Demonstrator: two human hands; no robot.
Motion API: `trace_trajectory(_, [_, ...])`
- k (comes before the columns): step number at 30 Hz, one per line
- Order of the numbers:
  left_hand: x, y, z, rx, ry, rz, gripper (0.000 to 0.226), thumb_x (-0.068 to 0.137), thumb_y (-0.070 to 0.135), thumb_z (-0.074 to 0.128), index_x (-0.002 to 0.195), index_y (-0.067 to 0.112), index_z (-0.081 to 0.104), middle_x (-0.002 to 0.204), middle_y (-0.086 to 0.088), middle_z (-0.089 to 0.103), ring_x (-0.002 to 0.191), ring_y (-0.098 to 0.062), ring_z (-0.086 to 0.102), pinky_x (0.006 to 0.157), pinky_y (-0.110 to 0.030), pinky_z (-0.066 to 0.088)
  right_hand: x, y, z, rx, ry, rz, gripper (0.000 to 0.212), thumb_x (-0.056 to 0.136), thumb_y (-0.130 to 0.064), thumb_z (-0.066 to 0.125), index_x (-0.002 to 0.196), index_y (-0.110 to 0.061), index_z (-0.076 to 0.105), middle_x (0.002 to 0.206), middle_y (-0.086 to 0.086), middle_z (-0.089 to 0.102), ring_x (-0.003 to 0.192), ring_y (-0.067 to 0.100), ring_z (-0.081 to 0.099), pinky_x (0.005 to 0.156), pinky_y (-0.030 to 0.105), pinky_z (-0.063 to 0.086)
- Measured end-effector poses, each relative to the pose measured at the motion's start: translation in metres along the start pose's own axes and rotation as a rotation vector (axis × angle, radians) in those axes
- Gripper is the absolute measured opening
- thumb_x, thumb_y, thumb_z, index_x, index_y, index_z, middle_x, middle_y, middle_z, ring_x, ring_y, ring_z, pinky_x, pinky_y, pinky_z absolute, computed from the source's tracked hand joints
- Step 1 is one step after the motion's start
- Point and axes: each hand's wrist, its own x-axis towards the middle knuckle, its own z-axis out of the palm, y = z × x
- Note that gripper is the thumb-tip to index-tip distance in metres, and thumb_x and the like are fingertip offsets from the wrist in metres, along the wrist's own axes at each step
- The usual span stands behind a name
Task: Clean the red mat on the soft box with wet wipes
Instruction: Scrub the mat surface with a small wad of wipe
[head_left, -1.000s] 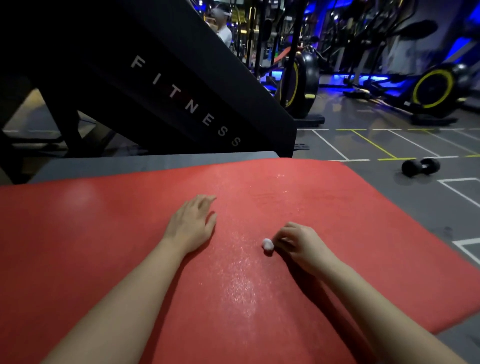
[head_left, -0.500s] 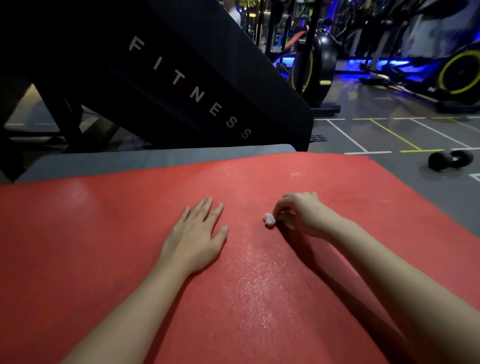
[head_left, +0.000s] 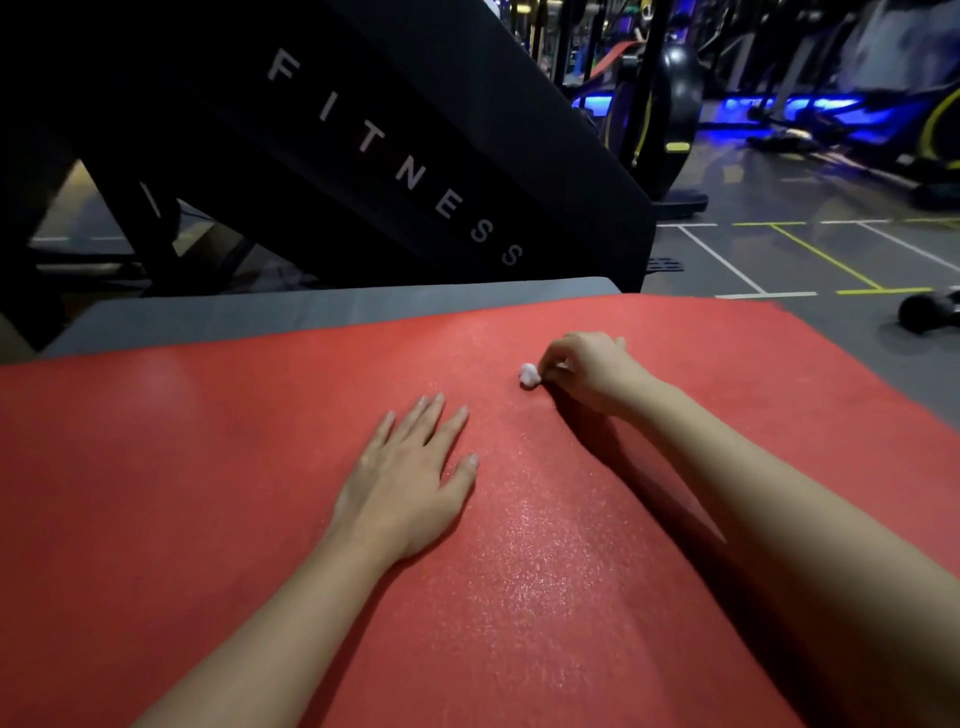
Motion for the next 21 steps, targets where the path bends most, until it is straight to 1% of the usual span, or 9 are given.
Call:
trace_trajectory(3, [0.000, 0.002, 0.001, 0.008, 0.012, -0.002, 0.078, 0.089, 0.067, 0.000, 0.162, 0.040, 0.006, 0.171, 0.011, 0.000, 0.155, -0.003, -0.007, 0.128, -0.037, -0.001, -0.013, 0.012, -0.009, 0.016, -0.064, -0.061, 0.009, 0.088, -0.026, 0.062, 0.089, -0.031, 0.070, 0.093, -0.007, 0.066, 0.096, 0.022, 0.059, 0.090, 0.044, 0.043])
trace_trajectory(6, [0.000, 0.003, 0.001, 0.007, 0.004, -0.003, 0.078, 0.089, 0.067, -0.001, 0.162, 0.040, 0.006, 0.171, 0.011, 0.000, 0.155, -0.003, -0.008, 0.128, -0.037, -0.001, 0.007, 0.011, 0.003, 0.039, 0.031, -0.058, 0.010, 0.089, -0.025, 0.063, 0.093, -0.026, 0.073, 0.096, 0.000, 0.066, 0.097, 0.026, 0.060, 0.089, 0.044, 0.043])
trace_trajectory(9, [-0.002, 0.001, -0.001, 0.001, 0.005, 0.002, 0.078, 0.089, 0.067, 0.000, 0.162, 0.041, 0.006, 0.171, 0.012, 0.000, 0.155, -0.002, -0.008, 0.128, -0.037, -0.001, 0.047, 0.000, 0.020, 0.088, 0.134, 0.003, 0.010, 0.090, -0.022, 0.064, 0.094, -0.021, 0.074, 0.095, 0.006, 0.062, 0.095, 0.032, 0.060, 0.088, 0.046, 0.045])
trace_trajectory(12, [-0.004, 0.001, -0.003, -0.020, 0.007, 0.003, 0.077, 0.089, 0.067, 0.001, 0.162, 0.042, 0.005, 0.171, 0.013, -0.001, 0.154, 0.000, -0.010, 0.128, -0.036, -0.003, 0.080, -0.008, 0.027, 0.126, 0.158, 0.040, 0.011, 0.088, -0.017, 0.062, 0.089, -0.018, 0.073, 0.092, 0.006, 0.060, 0.091, 0.033, 0.061, 0.081, 0.040, 0.048])
trace_trajectory(14, [-0.004, 0.001, -0.004, -0.017, 0.006, 0.003, 0.076, 0.090, 0.067, 0.001, 0.162, 0.042, 0.004, 0.170, 0.014, -0.003, 0.154, 0.000, -0.011, 0.128, -0.035, -0.003, 0.083, -0.009, 0.020, 0.091, 0.117, 0.037, 0.010, 0.086, -0.017, 0.064, 0.086, -0.016, 0.074, 0.090, 0.010, 0.065, 0.087, 0.033, 0.063, 0.075, 0.037, 0.051])
trace_trajectory(15, [-0.003, 0.002, -0.004, -0.013, 0.005, 0.004, 0.076, 0.090, 0.067, 0.001, 0.162, 0.042, 0.004, 0.170, 0.014, -0.004, 0.154, 0.001, -0.012, 0.128, -0.035, -0.003, 0.079, -0.008, 0.015, 0.046, 0.070, 0.009, 0.011, 0.086, -0.021, 0.065, 0.085, -0.014, 0.074, 0.086, 0.012, 0.068, 0.083, 0.033, 0.064, 0.073, 0.037, 0.052])
trace_trajectory(17, [-0.002, 0.002, -0.003, -0.003, 0.005, -0.002, 0.075, 0.091, 0.066, 0.002, 0.162, 0.042, 0.003, 0.170, 0.015, -0.005, 0.153, 0.001, -0.013, 0.128, -0.036, -0.003, 0.068, -0.003, 0.010, -0.040, 0.004, -0.075, 0.022, 0.087, -0.029, 0.068, 0.080, -0.008, 0.071, 0.079, 0.016, 0.068, 0.075, 0.034, 0.062, 0.068, 0.039, 0.052])
trace_trajectory(18, [-0.001, 0.002, -0.002, 0.004, 0.006, -0.004, 0.075, 0.090, 0.066, 0.002, 0.162, 0.042, 0.003, 0.170, 0.015, -0.006, 0.153, 0.001, -0.014, 0.128, -0.036, -0.004, 0.061, -0.002, 0.009, -0.056, -0.003, -0.101, 0.023, 0.087, -0.027, 0.068, 0.079, -0.006, 0.070, 0.077, 0.016, 0.068, 0.074, 0.034, 0.062, 0.067, 0.039, 0.051])
trace_trajectory(21, [-0.002, 0.004, -0.003, 0.013, 0.000, -0.004, 0.077, 0.088, 0.067, -0.002, 0.162, 0.042, 0.003, 0.170, 0.015, -0.006, 0.153, 0.000, -0.013, 0.128, -0.036, -0.003, 0.067, 0.002, 0.016, 0.007, 0.099, -0.113, 0.013, 0.086, -0.016, 0.065, 0.080, -0.006, 0.070, 0.078, 0.010, 0.068, 0.076, 0.030, 0.062, 0.067, 0.039, 0.049])
